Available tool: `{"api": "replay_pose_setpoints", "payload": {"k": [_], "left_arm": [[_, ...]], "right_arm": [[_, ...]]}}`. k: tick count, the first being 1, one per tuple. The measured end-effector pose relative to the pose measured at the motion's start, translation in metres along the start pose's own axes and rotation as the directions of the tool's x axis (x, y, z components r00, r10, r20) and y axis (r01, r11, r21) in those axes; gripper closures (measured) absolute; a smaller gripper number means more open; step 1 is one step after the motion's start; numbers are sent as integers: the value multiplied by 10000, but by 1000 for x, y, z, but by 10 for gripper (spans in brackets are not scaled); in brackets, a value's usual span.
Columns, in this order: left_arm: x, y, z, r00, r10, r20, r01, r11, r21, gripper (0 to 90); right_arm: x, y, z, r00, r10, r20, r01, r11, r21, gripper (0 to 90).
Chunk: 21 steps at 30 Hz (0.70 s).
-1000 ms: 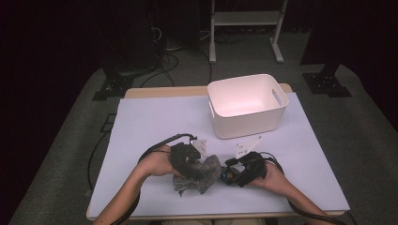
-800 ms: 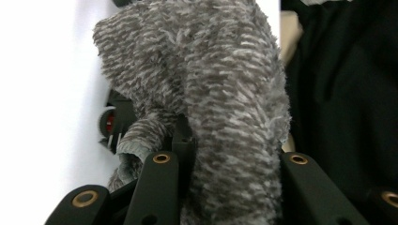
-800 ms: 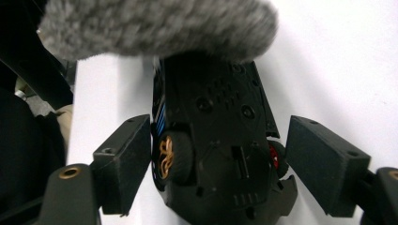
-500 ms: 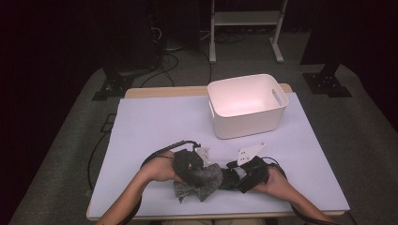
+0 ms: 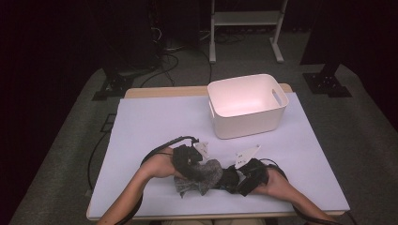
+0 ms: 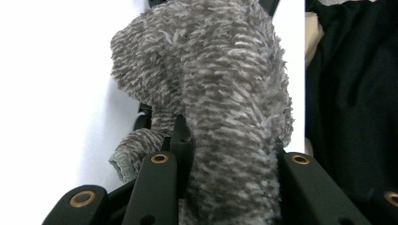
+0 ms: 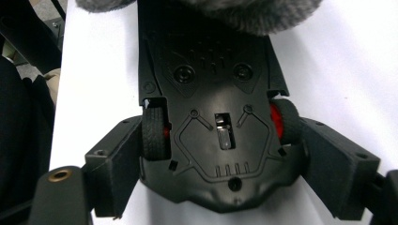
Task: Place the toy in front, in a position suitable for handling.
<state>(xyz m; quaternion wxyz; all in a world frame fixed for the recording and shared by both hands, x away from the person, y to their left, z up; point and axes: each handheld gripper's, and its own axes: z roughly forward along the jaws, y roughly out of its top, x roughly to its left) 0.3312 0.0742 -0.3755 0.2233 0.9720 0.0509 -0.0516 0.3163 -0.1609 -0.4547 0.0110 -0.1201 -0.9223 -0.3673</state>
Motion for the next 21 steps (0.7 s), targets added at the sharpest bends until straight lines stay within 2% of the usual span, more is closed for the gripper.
{"api": "replay_pose_setpoints", "payload": {"k": [4,9,16,19,21], "left_arm": [[3,3,3,10000,-27,22,27,10000,-73,683],[5,3,7,10000,1,-29,-2,10000,-87,684],[8,-14,-3,9991,-369,-212,361,9986,-384,684],[10,-22,-11,9967,-559,-594,543,9981,-280,684],[13,-27,-15,9951,-755,-637,731,9966,-384,684]], "right_arm": [[-4,3,1,9993,202,-316,-204,9998,-75,197],[-1,1,1,9998,-4,-177,3,10000,-62,201],[2,-1,1,9997,-238,12,238,9997,-95,201],[3,-1,1,9993,-380,51,380,9993,-55,201],[3,-1,2,9992,-389,54,389,9992,-49,201]]}}
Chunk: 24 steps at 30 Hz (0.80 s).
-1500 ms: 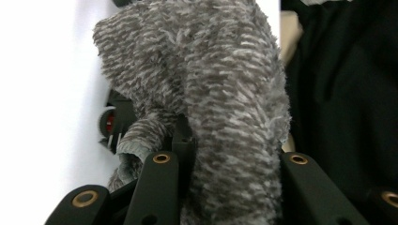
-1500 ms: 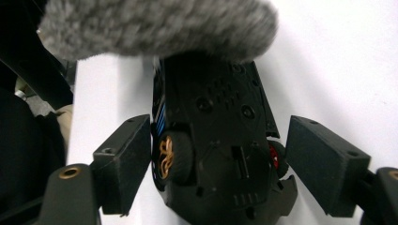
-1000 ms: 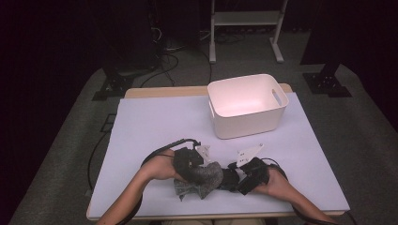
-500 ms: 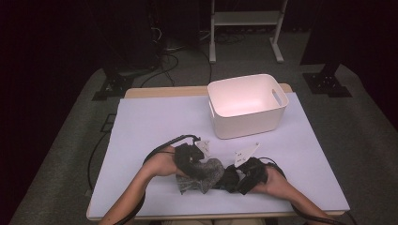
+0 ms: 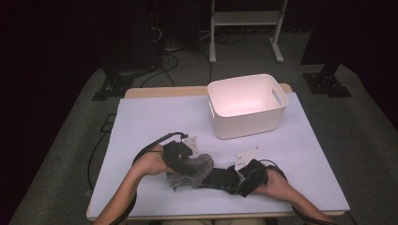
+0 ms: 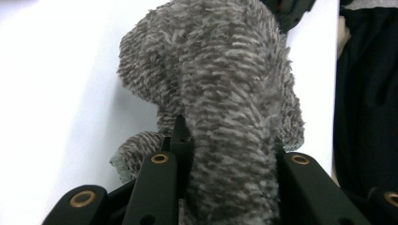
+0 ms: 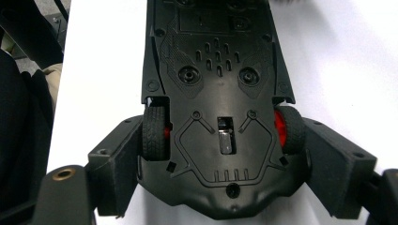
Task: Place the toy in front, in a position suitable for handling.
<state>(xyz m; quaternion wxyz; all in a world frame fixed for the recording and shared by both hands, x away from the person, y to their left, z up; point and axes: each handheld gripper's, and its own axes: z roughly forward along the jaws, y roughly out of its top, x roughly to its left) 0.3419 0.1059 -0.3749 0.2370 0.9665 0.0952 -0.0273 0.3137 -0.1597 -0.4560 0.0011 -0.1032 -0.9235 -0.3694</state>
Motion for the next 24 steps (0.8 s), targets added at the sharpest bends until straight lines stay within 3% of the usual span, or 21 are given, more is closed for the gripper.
{"api": "replay_pose_setpoints", "payload": {"k": [8,12,17,20,24], "left_arm": [[-3,5,-1,9998,214,-47,-214,9998,-16,684],[-4,11,-4,9994,322,96,-321,9994,-113,684],[-8,19,8,9978,514,429,-516,9987,24,681],[-10,19,22,9969,562,550,-593,9967,550,682],[-11,15,25,9968,494,628,-524,9975,468,682]], "right_arm": [[2,0,0,9999,-59,132,58,10000,57,202],[4,1,1,9990,-337,283,333,9993,144,204],[3,7,3,9984,-535,155,536,9986,-33,209],[2,13,2,9976,-672,190,677,9973,-278,216],[3,12,2,9980,-609,167,613,9979,-214,216]]}}
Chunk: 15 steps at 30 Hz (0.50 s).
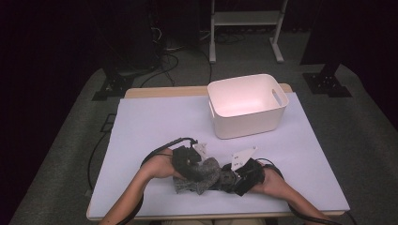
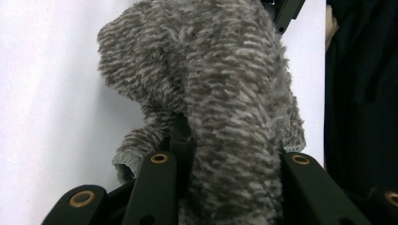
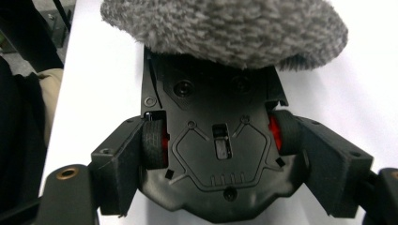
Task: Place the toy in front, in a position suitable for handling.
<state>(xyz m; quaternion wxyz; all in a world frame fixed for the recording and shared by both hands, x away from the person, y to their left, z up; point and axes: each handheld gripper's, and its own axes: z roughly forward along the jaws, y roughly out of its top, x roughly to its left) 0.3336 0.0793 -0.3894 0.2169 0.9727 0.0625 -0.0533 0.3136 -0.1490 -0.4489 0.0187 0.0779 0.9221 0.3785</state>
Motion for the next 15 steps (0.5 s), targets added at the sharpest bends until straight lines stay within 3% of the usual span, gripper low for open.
{"api": "replay_pose_setpoints", "payload": {"k": [7,15], "left_arm": [[-2,-4,0,10000,-24,25,25,9999,-99,682],[-6,14,5,9993,368,-63,-367,9992,163,683]], "right_arm": [[-1,-7,-4,9995,278,-166,-277,9996,35,227],[0,-5,-3,9993,364,-131,-363,9993,98,229]]}}
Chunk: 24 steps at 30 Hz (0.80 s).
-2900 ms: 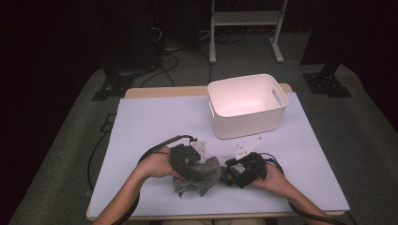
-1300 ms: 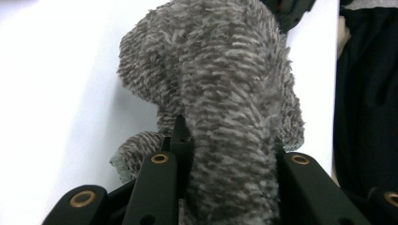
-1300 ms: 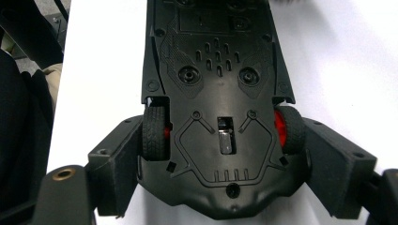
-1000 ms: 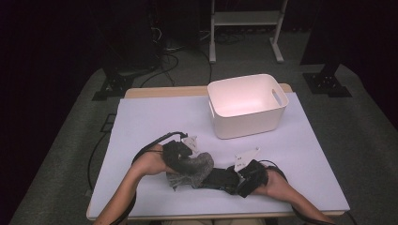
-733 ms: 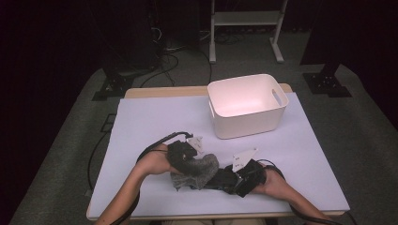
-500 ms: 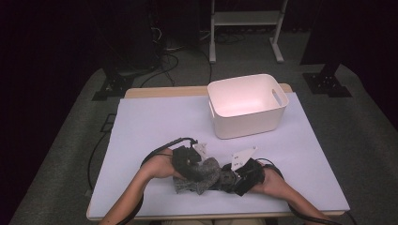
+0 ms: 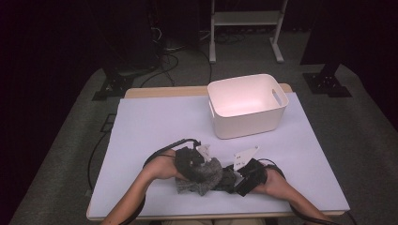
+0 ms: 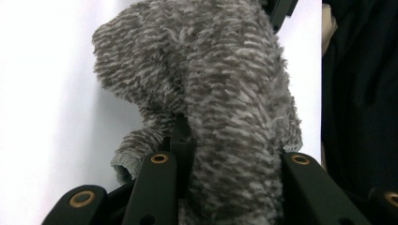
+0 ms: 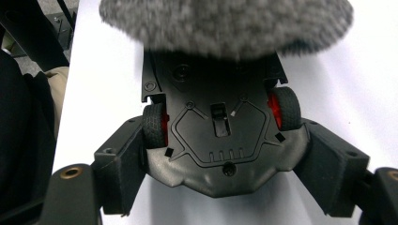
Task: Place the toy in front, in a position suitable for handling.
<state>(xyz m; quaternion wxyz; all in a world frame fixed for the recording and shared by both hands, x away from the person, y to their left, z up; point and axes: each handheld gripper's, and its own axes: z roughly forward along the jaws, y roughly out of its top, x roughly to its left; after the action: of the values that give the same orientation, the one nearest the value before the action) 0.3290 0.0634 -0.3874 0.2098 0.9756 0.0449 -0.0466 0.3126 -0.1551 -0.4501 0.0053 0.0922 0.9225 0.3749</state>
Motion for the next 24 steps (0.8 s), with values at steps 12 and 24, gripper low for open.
{"api": "replay_pose_setpoints", "payload": {"k": [12,24], "left_arm": [[-3,26,13,9977,657,194,-657,9978,13,682],[1,-11,-3,10000,-13,-68,11,9995,-316,681]], "right_arm": [[1,0,1,9996,-256,154,255,9997,29,230],[1,0,1,9999,-86,82,86,10000,-1,229]]}}
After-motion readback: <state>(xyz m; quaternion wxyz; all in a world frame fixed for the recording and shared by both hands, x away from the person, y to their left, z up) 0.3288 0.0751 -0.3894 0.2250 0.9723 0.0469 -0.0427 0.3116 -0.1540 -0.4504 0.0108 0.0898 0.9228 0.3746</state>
